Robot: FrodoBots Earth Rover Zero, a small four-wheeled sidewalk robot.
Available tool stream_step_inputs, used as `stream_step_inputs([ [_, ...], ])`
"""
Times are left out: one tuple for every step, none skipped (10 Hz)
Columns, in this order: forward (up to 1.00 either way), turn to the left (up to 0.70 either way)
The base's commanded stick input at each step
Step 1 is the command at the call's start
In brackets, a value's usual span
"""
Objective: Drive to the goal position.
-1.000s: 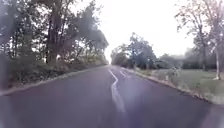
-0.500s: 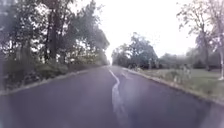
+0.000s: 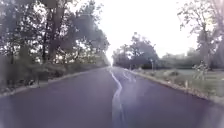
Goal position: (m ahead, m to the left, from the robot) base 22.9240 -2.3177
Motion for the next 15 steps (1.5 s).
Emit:
stream_step_inputs([
  [1.0,0.0],
  [1.0,0.0],
  [1.0,0.0],
  [1.0,0.0],
  [1.0,0.0],
  [1.0,0.0],
  [1.0,0.0],
  [1.0,0.0],
  [1.0,0.0],
  [1.0,0.0],
  [1.0,0.0],
  [1.0,0.0],
  [1.0,0.0],
  [1.0,0.0],
  [1.0,0.0],
])
